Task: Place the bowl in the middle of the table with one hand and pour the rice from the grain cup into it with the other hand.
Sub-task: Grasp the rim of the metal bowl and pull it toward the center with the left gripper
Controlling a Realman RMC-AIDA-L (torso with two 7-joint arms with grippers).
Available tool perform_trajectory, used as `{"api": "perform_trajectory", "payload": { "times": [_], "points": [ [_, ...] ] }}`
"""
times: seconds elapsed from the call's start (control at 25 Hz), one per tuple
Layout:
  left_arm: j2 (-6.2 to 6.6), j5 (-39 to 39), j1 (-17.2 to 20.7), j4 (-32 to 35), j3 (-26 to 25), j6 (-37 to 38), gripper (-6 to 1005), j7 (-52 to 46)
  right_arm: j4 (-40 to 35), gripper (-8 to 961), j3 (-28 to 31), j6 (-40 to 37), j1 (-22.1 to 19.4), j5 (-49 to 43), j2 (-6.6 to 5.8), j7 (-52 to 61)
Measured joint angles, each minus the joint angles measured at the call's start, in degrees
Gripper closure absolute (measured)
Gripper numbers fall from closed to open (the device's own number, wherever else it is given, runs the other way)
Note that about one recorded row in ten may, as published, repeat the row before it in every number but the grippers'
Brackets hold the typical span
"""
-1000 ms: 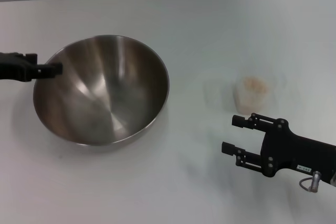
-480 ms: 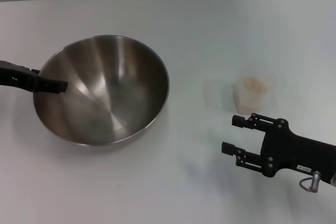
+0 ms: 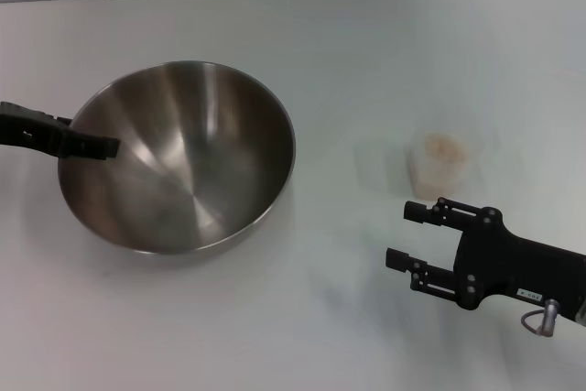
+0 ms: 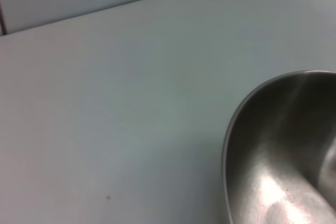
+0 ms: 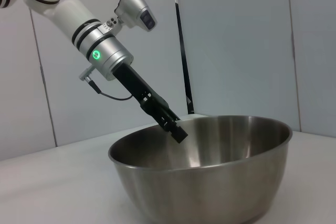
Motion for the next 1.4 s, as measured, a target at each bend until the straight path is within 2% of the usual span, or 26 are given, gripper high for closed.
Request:
{"api": "perform_trajectory", "payload": {
  "times": [0.52,0.64,0.84,1.08,1.4],
  "points": [
    [0.08,0.60,-0.74,0.09,0.06,-0.41,350,-0.08,0.09,297,0.09,0.01,0.28,0.24,0.00,-0.09],
    [0.09,1.61,-1.03,-0.02,0.56,-0.38,554,-0.33,0.16,296,0.09,0.01,0.32,0.51,0.00,-0.09],
    [0.10,2.68,-1.81,-0.65,0.80,-0.48,757,-0.83,0.20,296,0.09,0.01,0.28,0.56,0.00,-0.09],
    [0.07,2.35,-2.19,-0.13,0.72,-0.21,917,-1.53,0.19,297,0.09,0.01,0.22,0.68,0.00,-0.09],
    [0.29,2.09,-3.35,0.02,0.06,1.57,961,-1.60,0.26,296,0.09,0.01,0.23,0.71,0.00,-0.08]
  ]
}}
